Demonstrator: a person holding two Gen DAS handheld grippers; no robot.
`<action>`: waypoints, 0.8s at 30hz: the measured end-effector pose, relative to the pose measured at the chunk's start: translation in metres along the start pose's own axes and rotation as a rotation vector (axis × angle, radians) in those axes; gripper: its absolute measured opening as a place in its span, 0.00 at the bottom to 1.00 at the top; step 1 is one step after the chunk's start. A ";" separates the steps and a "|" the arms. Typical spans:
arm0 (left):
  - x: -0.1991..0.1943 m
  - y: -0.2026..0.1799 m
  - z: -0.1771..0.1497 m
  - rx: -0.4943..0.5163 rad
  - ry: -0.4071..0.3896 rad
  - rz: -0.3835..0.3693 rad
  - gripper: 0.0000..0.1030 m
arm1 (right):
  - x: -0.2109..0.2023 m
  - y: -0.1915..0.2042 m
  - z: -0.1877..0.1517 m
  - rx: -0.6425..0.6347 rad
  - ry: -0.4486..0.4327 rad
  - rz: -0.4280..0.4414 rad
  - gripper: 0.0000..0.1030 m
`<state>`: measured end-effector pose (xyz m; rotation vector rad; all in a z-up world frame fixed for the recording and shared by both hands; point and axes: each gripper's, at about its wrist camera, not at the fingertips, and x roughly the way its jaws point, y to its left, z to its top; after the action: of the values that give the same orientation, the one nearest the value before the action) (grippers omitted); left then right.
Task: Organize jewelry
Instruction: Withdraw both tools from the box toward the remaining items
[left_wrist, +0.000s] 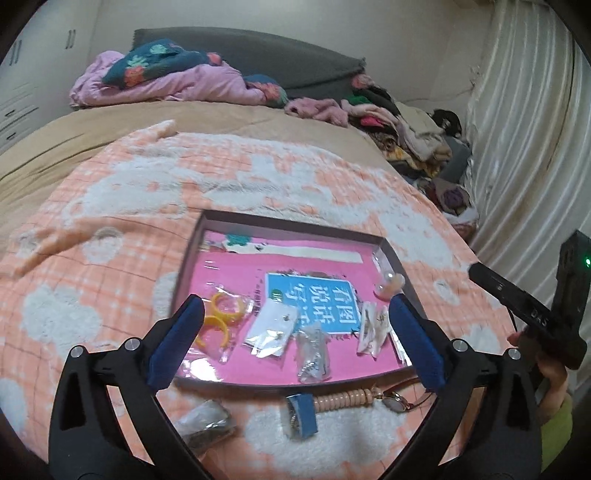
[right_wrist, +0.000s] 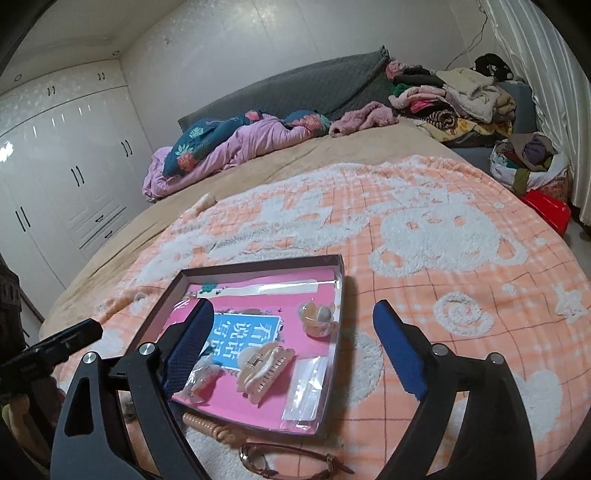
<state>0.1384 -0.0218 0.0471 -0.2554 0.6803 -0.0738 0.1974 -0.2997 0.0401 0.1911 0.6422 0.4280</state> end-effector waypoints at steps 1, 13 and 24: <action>-0.004 0.003 0.001 -0.005 -0.007 0.008 0.91 | -0.002 0.001 0.000 -0.003 -0.004 0.001 0.85; -0.037 0.010 0.001 0.004 -0.051 0.034 0.91 | -0.031 0.013 -0.003 -0.037 -0.045 0.011 0.85; -0.052 0.004 -0.011 0.056 -0.056 0.038 0.91 | -0.046 0.029 -0.015 -0.087 -0.035 0.014 0.85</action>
<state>0.0911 -0.0121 0.0703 -0.1904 0.6265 -0.0492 0.1455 -0.2938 0.0619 0.1206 0.5871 0.4642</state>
